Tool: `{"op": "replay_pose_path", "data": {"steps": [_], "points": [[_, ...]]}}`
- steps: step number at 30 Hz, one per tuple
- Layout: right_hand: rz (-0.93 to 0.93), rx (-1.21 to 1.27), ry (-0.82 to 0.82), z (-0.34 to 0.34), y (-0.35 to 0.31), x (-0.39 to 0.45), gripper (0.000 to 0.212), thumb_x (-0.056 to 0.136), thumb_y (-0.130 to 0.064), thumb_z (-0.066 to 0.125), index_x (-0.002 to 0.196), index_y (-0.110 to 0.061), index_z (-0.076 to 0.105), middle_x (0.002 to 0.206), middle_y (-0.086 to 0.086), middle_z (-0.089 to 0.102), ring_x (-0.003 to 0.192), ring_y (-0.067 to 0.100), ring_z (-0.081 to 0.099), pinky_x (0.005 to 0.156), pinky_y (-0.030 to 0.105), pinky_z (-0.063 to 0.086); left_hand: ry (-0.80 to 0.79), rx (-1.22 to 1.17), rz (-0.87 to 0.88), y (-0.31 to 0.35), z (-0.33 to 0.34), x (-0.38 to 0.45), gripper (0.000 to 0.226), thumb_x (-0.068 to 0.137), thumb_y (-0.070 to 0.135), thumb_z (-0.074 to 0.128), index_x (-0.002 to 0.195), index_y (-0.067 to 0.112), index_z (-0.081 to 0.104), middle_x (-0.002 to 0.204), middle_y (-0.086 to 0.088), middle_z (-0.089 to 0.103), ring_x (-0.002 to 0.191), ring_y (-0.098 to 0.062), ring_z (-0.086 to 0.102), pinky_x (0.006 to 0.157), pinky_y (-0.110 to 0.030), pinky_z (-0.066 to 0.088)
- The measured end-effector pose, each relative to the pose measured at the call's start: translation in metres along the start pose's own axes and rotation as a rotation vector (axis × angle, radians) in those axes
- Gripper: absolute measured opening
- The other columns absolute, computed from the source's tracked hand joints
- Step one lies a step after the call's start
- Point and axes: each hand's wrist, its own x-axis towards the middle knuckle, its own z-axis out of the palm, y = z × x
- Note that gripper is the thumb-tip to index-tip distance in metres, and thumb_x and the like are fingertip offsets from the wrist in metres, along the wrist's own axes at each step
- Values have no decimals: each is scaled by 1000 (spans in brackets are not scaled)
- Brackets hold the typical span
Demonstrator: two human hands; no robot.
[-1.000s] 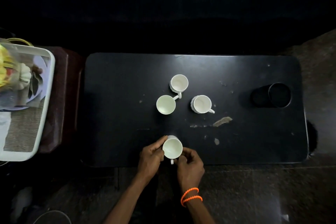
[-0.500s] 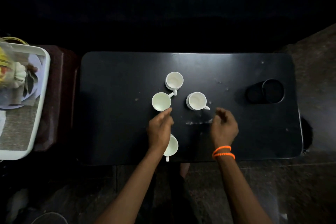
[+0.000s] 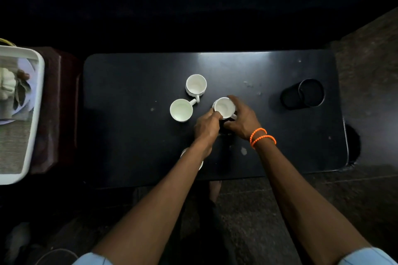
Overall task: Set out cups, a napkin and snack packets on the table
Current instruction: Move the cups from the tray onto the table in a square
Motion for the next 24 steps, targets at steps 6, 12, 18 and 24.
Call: {"op": "replay_pose_path", "data": {"steps": [6, 12, 18, 24], "points": [[-6, 187, 140, 9, -1, -41, 59, 63, -6, 82, 119, -7, 62, 114, 14, 69, 104, 33, 65, 90, 50, 54, 0, 149, 23, -7, 3, -29, 49, 72, 28, 52, 111, 50, 72, 102, -15, 75, 101, -41, 69, 97, -51, 58], [117, 267, 246, 29, 25, -109, 66, 65, -3, 86, 126, -11, 63, 124, 6, 68, 118, 26, 62, 100, 44, 51, -67, 270, 35, -36, 3, -87, 62, 73, 30, 51, 131, 47, 65, 121, 5, 77, 117, -21, 68, 104, -40, 52], [231, 280, 264, 46, 49, -140, 76, 65, -5, 88, 134, -8, 58, 135, 8, 61, 124, 21, 59, 95, 11, 45, -87, 289, -1, -63, 11, -101, 65, 73, 29, 51, 135, 44, 65, 126, 4, 76, 121, -17, 66, 107, -39, 51], [279, 259, 300, 44, 61, -145, 77, 64, -7, 88, 134, -11, 58, 134, 8, 62, 123, 22, 60, 103, 37, 49, -141, 361, 19, -72, 19, -93, 61, 79, 28, 54, 134, 53, 59, 127, 8, 75, 122, -12, 66, 107, -33, 50]]}}
